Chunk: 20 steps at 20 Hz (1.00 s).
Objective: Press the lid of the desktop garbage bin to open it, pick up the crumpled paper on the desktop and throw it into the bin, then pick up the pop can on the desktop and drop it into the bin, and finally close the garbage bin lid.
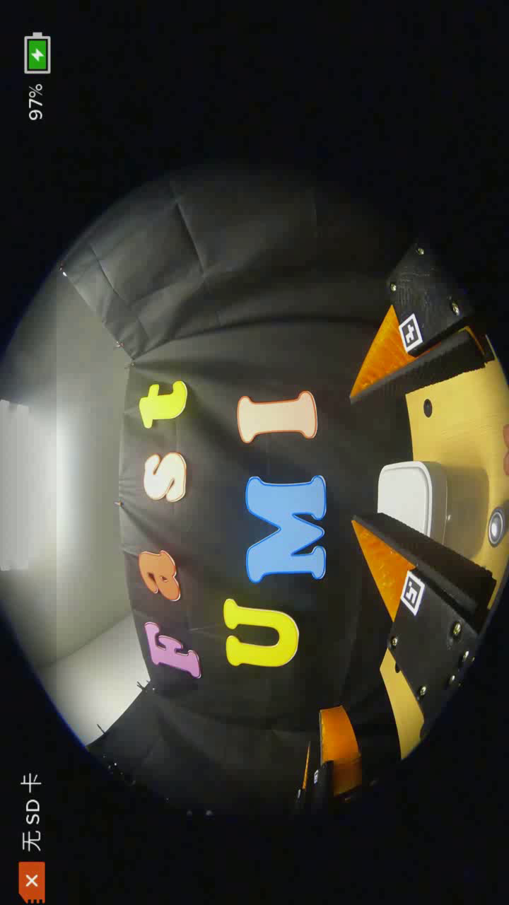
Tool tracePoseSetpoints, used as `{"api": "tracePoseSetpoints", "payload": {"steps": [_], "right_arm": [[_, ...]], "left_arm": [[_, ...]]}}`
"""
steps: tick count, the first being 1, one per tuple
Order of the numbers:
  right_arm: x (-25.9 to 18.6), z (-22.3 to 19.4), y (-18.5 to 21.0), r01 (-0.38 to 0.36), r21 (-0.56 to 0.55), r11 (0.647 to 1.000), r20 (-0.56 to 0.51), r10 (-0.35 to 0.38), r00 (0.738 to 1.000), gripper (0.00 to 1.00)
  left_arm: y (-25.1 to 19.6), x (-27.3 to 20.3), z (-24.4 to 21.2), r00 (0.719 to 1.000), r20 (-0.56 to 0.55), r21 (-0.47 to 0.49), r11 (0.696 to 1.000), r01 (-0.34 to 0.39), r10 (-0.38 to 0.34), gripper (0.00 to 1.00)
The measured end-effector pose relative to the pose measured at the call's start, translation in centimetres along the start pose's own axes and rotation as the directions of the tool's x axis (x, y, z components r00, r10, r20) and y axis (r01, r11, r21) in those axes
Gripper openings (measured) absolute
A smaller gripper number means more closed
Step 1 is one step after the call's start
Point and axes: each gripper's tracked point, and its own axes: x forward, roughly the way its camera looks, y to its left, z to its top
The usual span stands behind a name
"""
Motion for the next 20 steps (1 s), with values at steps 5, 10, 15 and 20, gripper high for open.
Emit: {"api": "tracePoseSetpoints", "payload": {"steps": [5,10,15,20], "right_arm": [[0.9,-1.0,2.5,-0.026,-0.023,0.999,-0.031,0.025,0.999,0.97],[1.6,-1.1,5.8,-0.080,-0.040,0.996,-0.052,0.078,0.996,0.96],[2.3,0.1,8.8,-0.117,-0.057,0.991,-0.032,0.115,0.993,0.97],[3.2,-0.4,11.4,-0.166,-0.062,0.984,-0.043,0.163,0.986,0.96]], "left_arm": [[1.0,1.9,-1.1,0.999,-0.030,-0.007,0.999,0.032,-0.032,0.96],[2.0,3.6,-2.1,0.998,-0.050,-0.021,0.999,0.047,-0.048,0.95],[3.9,3.8,-2.5,0.998,-0.059,-0.036,0.999,0.016,-0.018,0.96],[5.8,5.0,-2.7,0.999,-0.050,-0.047,0.999,-0.009,0.007,0.95]]}}
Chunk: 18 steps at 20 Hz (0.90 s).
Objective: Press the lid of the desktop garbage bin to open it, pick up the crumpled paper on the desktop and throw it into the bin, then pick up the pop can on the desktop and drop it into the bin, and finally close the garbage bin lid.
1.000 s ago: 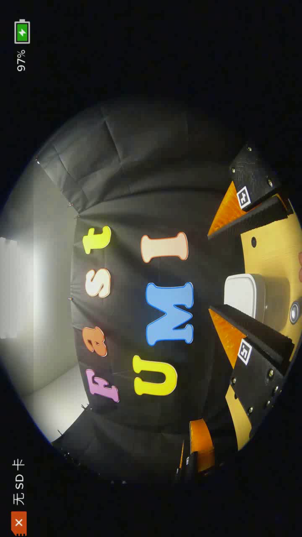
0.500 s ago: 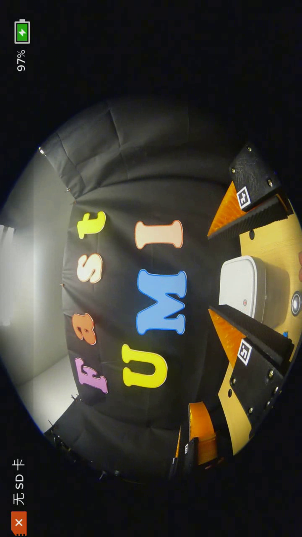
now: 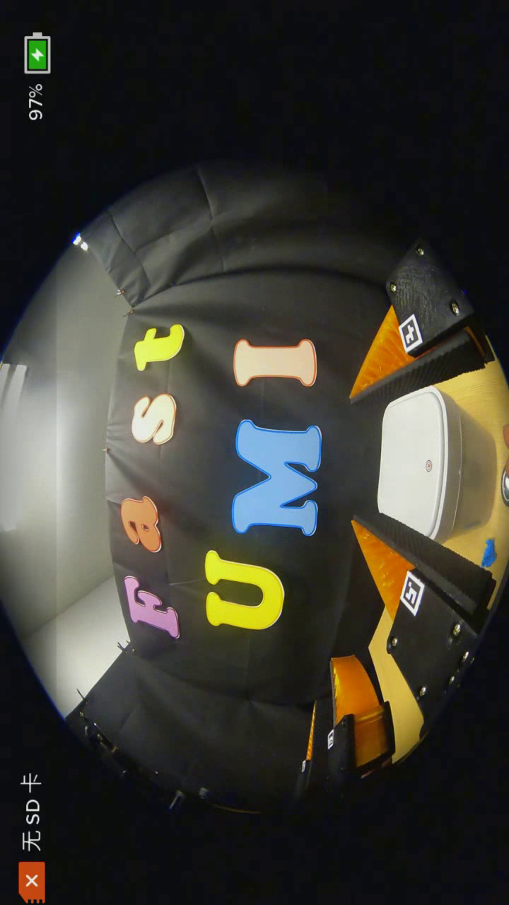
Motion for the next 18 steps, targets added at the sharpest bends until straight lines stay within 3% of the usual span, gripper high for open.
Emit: {"api": "tracePoseSetpoints", "payload": {"steps": [7,12,14,15,18], "right_arm": [[2.2,-0.6,0.4,-0.006,0.024,1.000,-0.040,0.007,0.999,0.96],[3.9,-0.6,-1.3,0.045,0.034,0.998,-0.060,-0.043,0.997,0.96],[4.2,-1.5,-1.9,0.058,0.041,0.998,-0.091,-0.054,0.994,0.91],[4.3,-2.0,-2.2,0.060,0.043,0.997,-0.111,-0.055,0.992,0.81],[4.9,-3.4,-2.8,0.064,0.046,0.997,-0.150,-0.057,0.987,0.70]], "left_arm": [[1.0,0.2,-0.1,1.000,-0.004,-0.008,1.000,-0.018,0.018,0.95],[1.4,0.4,0.6,1.000,0.013,0.003,1.000,-0.023,0.023,0.94],[1.1,0.5,0.4,1.000,0.011,0.004,1.000,-0.013,0.013,0.95],[1.1,0.4,0.2,1.000,0.008,0.002,1.000,-0.012,0.012,0.95],[1.1,0.7,0.0,1.000,0.003,-0.003,1.000,-0.010,0.010,0.95]]}}
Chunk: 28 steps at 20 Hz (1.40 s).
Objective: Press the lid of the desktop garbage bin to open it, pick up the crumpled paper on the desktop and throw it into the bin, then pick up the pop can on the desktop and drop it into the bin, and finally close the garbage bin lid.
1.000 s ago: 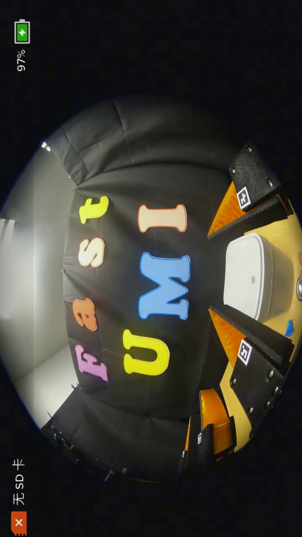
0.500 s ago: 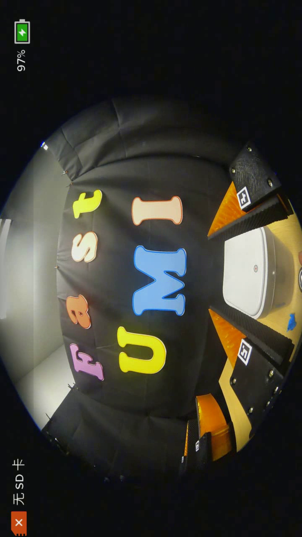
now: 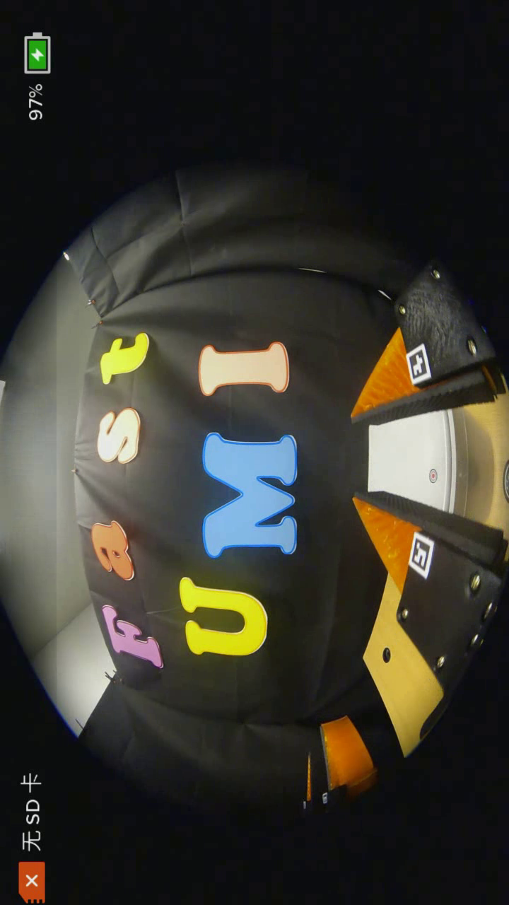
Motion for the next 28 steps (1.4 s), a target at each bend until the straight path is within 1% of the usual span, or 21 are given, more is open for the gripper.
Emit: {"api": "tracePoseSetpoints", "payload": {"steps": [1,2,3,4,5,6,7,8,10,11,14,19,22,26,28], "right_arm": [[0.2,-0.2,-0.2,0.003,0.001,1.000,-0.014,-0.003,1.000,0.53],[0.6,-0.8,-0.6,0.010,0.007,1.000,-0.021,-0.010,1.000,0.53],[1.2,-1.0,-0.4,0.006,0.020,1.000,-0.030,-0.006,1.000,0.19],[1.4,-1.7,-0.2,-0.007,0.033,0.999,-0.053,0.008,0.999,0.14],[1.8,-2.5,0.1,-0.026,0.049,0.998,-0.081,0.030,0.996,0.14],[2.1,-2.9,-0.1,-0.014,0.055,0.998,-0.102,0.020,0.995,0.14],[2.5,-3.3,-0.3,-0.025,0.068,0.997,-0.111,0.032,0.993,0.01],[2.8,-3.7,-0.2,-0.029,0.071,0.997,-0.128,0.038,0.991,0.05],[3.0,-5.1,0.0,-0.028,0.074,0.997,-0.168,0.041,0.985,0.05],[3.4,-5.8,0.3,-0.040,0.085,0.996,-0.196,0.056,0.979,0.01],[3.7,-7.4,1.2,-0.065,0.113,0.991,-0.254,0.092,0.963,0.01],[3.9,-8.7,1.9,-0.088,0.100,0.991,-0.286,0.113,0.951,0.01],[3.8,-10.0,2.0,-0.084,0.101,0.991,-0.315,0.112,0.943,0.01],[3.8,-10.2,2.1,-0.074,0.107,0.992,-0.303,0.103,0.947,0.01],[3.8,-10.5,2.0,-0.074,0.137,0.988,-0.297,0.112,0.948,0.01]], "left_arm": [[0.0,0.0,-0.1,1.000,-0.004,0.000,1.000,-0.001,0.001,0.95],[-0.1,0.0,-0.1,1.000,-0.005,-0.002,1.000,0.003,-0.003,0.95],[-0.3,0.1,-0.1,1.000,-0.004,-0.002,1.000,0.006,-0.006,0.94],[-0.3,0.2,-0.1,1.000,-0.004,0.001,1.000,0.004,-0.004,0.94],[-0.5,0.1,0.1,1.000,-0.002,0.002,1.000,0.005,-0.005,0.95],[-0.5,0.0,0.1,1.000,0.000,0.002,1.000,0.007,-0.007,0.95],[-0.6,0.1,0.1,1.000,0.001,0.003,1.000,0.008,-0.008,0.95],[-0.6,0.1,0.1,1.000,0.002,0.005,1.000,0.006,-0.006,0.95],[-0.6,0.4,0.0,1.000,-0.001,-0.001,1.000,0.005,-0.005,0.95],[-0.6,0.5,-0.1,1.000,-0.006,-0.003,1.000,0.005,-0.005,0.95],[-0.4,0.7,-0.2,1.000,-0.005,-0.001,1.000,0.000,0.000,0.95],[-1.0,1.3,-0.2,1.000,-0.002,0.012,1.000,0.005,-0.005,0.95],[-1.1,1.5,-0.5,1.000,-0.007,0.013,1.000,0.007,-0.007,0.95],[-1.0,2.2,-0.6,1.000,-0.016,0.013,1.000,0.005,-0.005,0.95],[-1.0,2.5,-0.6,1.000,-0.019,0.013,1.000,0.002,-0.002,0.95]]}}
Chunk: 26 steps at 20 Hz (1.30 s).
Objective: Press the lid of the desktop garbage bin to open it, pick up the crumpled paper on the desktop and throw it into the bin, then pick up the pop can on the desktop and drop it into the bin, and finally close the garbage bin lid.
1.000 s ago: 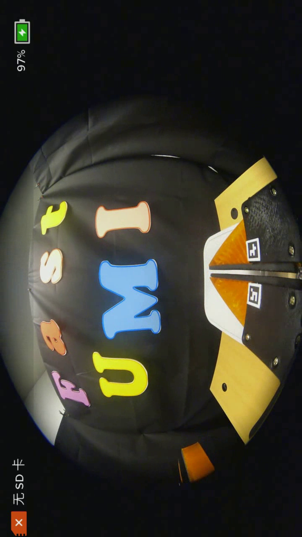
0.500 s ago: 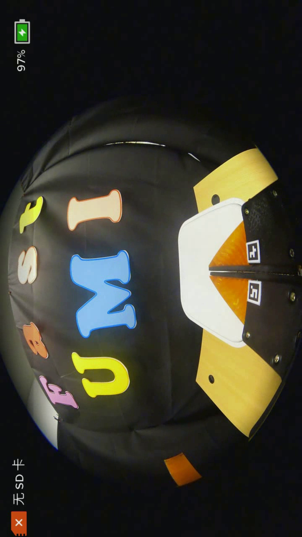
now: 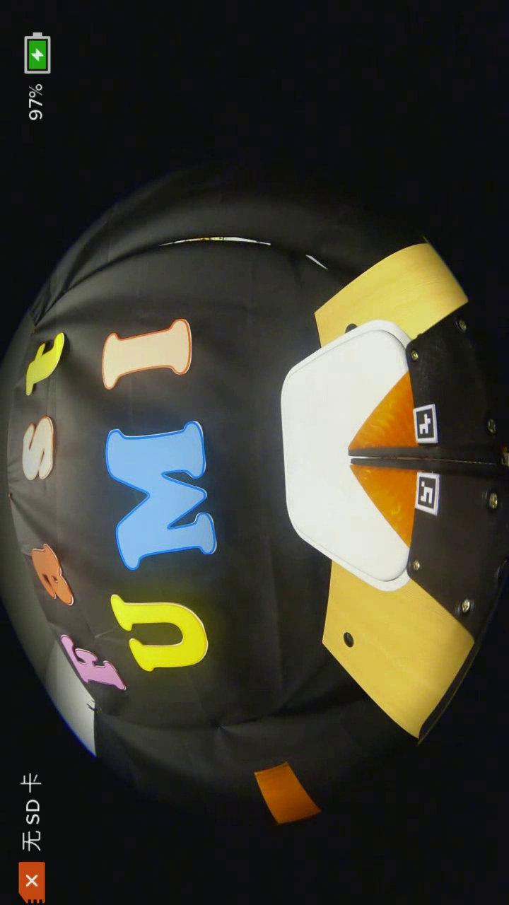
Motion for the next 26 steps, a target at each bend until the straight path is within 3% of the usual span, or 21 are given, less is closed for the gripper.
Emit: {"api": "tracePoseSetpoints", "payload": {"steps": [4,10,18,26], "right_arm": [[0.0,-0.3,0.1,-0.057,0.074,0.996,-0.011,0.058,0.998,0.02],[-1.5,0.4,0.1,-0.048,0.099,0.994,-0.031,0.051,0.998,0.01],[-5.1,4.5,0.3,-0.072,0.094,0.993,0.089,0.064,0.994,0.02],[-8.3,7.7,-0.6,-0.045,0.077,0.996,0.178,0.030,0.984,0.01]], "left_arm": [[0.0,0.4,-0.3,1.000,-0.001,-0.002,1.000,0.001,-0.001,0.95],[-0.1,0.2,-0.1,1.000,0.001,0.014,1.000,0.007,-0.007,0.95],[-0.8,-0.8,0.2,1.000,0.013,0.012,1.000,0.019,-0.019,0.95],[-1.9,-1.2,-1.7,0.998,-0.009,-0.004,0.998,0.060,-0.060,0.95]]}}
